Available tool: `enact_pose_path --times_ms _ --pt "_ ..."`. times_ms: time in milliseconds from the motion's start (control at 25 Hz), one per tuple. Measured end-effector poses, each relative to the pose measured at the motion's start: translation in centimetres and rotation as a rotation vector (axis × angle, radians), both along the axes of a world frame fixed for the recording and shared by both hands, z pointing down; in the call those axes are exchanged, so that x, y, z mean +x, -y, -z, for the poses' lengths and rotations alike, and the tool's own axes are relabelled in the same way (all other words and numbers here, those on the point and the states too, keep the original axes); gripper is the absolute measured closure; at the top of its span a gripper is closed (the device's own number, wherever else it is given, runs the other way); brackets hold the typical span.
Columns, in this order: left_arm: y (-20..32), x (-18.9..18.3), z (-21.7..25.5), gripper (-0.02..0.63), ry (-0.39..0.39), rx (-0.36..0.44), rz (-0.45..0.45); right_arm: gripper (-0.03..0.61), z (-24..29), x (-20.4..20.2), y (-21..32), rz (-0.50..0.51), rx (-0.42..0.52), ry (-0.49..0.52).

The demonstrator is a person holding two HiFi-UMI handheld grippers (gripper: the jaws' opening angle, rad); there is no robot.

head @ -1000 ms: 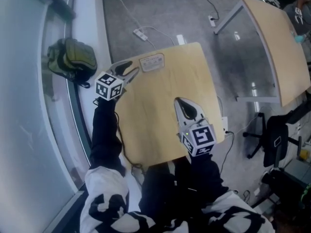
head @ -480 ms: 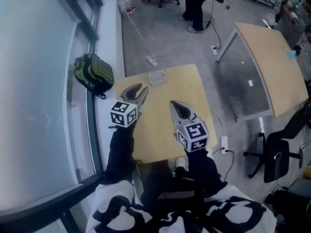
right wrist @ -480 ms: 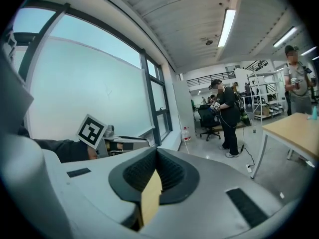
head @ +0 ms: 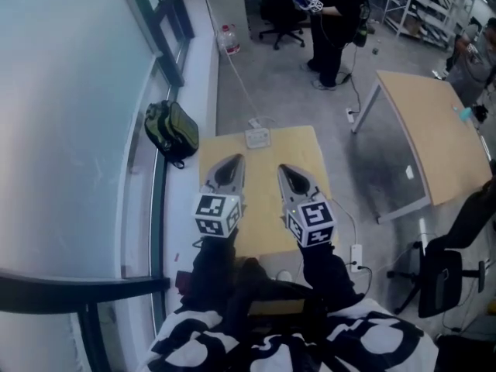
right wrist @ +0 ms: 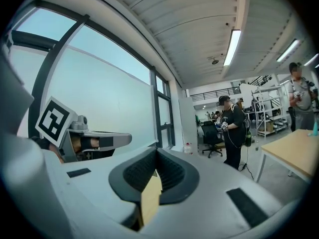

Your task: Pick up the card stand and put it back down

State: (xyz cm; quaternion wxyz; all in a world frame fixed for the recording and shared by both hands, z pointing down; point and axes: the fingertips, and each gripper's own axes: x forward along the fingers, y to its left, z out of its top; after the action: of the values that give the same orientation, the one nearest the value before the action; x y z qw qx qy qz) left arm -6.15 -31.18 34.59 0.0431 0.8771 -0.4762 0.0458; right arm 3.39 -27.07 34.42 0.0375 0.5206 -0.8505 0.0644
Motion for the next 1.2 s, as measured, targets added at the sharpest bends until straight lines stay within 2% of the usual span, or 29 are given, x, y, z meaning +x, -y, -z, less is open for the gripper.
enact_pose_path --times_ms 280,480,720,960,1200 --pt "-7.2 1.4 0.6 0.604 -0.033 0.021 0.035 0.563 1.9 -0.1 -5.3 0.021 0.057 -0.028" --pt "-10.3 2.3 1.5 0.604 -0.019 0.07 0.073 0.563 1.6 0.1 -7.6 0.031 0.063 -0.058" --pt "-10.9 1.8 -0.1 0.604 -0.013 0.065 0.07 0.563 0.4 -1.0 -7.8 0.046 0.053 -0.039" --pt "-13.9 3.3 -0.3 0.604 0.006 0.052 0.067 0.563 -0.5 0.4 -10.2 0.048 0.028 -0.04" --pt "-12.5 1.7 -0.7 0.604 -0.005 0.019 0.066 0.563 0.0 -1.0 -8.6 0.044 0.024 -0.04"
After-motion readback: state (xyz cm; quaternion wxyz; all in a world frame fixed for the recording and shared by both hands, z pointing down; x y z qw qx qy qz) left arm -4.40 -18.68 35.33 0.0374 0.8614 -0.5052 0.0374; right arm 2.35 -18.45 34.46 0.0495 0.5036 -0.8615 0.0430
